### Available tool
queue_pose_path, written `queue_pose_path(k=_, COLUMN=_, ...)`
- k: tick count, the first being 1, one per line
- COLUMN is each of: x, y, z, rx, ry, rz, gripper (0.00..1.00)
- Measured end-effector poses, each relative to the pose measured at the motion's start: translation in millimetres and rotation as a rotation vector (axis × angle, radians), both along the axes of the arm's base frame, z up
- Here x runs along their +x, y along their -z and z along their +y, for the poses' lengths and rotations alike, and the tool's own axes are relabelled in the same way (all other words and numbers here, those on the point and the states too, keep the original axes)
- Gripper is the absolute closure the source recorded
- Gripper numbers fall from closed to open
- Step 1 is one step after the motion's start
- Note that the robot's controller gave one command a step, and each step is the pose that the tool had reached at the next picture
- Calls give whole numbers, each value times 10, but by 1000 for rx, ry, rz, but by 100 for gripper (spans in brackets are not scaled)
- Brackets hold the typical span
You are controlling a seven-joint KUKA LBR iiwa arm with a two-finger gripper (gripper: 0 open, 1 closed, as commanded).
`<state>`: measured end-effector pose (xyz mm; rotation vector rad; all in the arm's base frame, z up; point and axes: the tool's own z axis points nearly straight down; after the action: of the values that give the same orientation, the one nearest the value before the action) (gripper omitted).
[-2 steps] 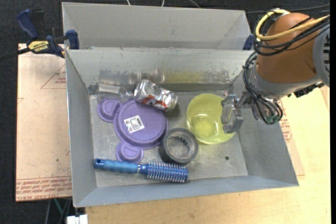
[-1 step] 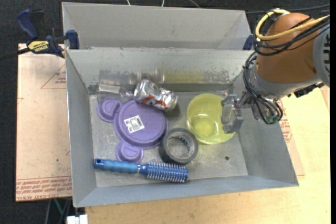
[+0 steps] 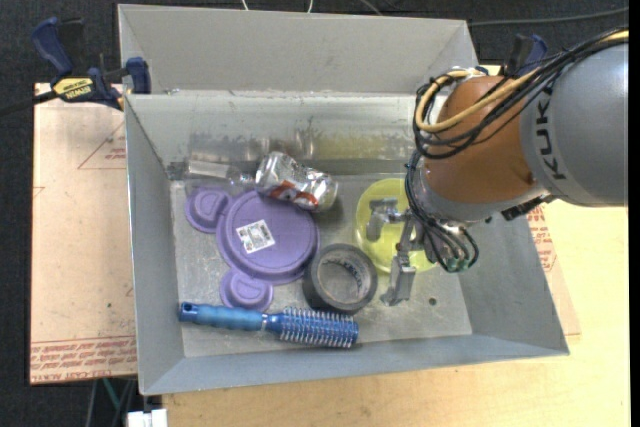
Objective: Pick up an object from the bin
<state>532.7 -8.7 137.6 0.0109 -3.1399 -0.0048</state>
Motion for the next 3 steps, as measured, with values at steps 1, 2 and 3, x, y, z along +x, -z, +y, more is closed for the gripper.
queue_pose_path(k=1, x=11, y=-13, z=-16, rx=-2, ry=1, rz=-4, gripper=0)
queue_pose_path(k=2, x=97, y=-1092, z=18, rx=-1, ry=48, rz=-3, gripper=0)
queue_pose_path(k=3, x=223, y=198, z=130, rx=-1, ry=45, rz=9, gripper=100)
